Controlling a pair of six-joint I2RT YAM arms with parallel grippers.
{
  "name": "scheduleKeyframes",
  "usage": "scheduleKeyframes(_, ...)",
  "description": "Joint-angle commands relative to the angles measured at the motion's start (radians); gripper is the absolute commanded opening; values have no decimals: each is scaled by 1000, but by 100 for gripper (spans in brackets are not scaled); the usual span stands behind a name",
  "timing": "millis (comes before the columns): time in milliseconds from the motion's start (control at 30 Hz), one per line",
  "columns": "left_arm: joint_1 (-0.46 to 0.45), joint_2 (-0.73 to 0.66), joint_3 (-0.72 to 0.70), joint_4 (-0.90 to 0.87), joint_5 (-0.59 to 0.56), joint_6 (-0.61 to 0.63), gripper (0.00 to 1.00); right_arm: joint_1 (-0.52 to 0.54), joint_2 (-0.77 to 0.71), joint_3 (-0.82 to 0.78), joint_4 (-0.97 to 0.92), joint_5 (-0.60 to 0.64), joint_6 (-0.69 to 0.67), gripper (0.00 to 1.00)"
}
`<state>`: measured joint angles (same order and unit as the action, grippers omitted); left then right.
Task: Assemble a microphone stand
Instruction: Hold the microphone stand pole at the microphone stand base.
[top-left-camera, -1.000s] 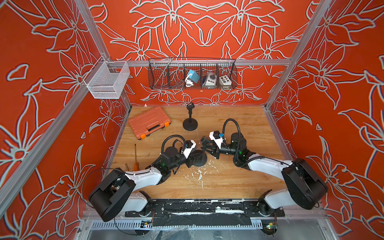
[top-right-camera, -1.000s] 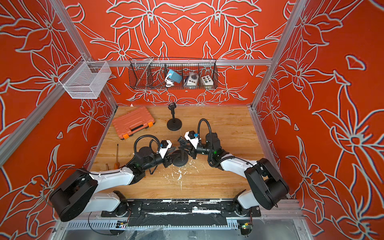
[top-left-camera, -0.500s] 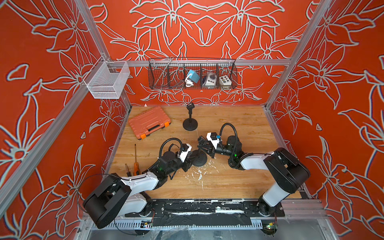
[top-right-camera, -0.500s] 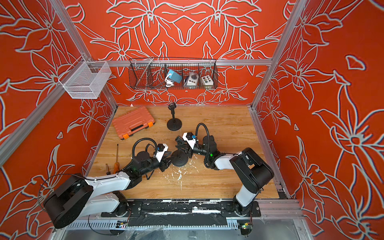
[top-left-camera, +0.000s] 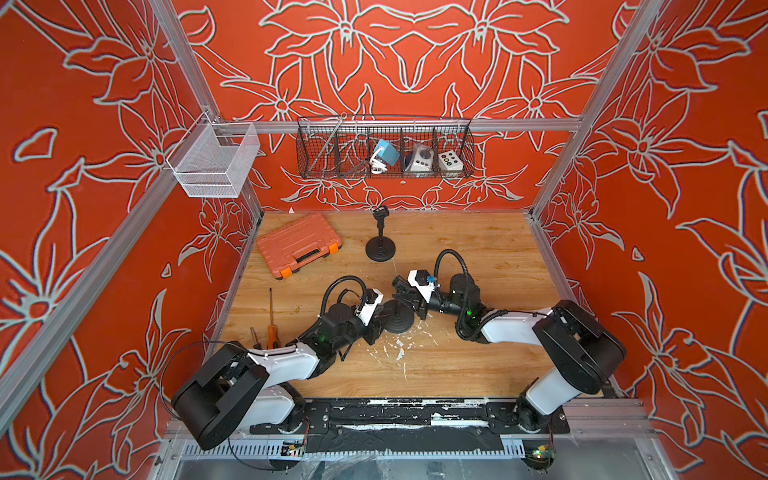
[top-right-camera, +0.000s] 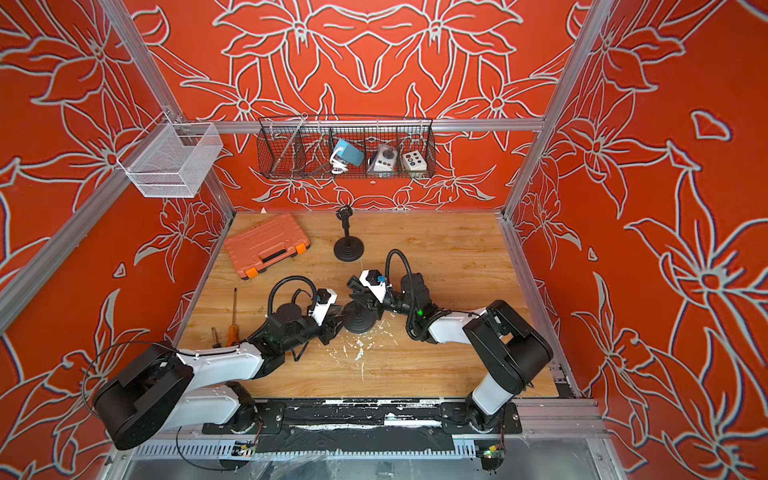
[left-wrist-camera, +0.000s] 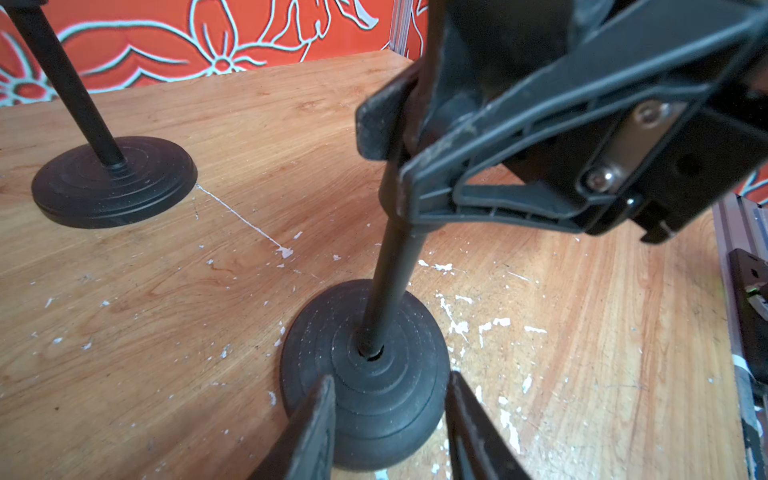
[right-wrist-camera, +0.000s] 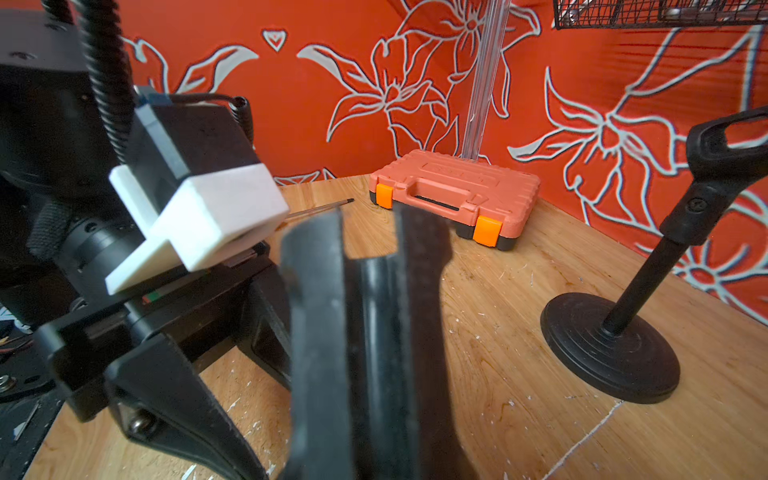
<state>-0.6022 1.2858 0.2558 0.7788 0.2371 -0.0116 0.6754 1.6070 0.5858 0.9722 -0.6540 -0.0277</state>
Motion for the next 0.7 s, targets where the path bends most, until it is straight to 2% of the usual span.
scheduleKeyframes(0, 4, 19, 14, 28, 4, 11, 43, 6, 5, -5, -14, 15, -23, 0)
scheduleKeyframes(667, 4, 72, 50, 53, 38, 54, 36, 68, 27, -64, 15, 76, -15, 0)
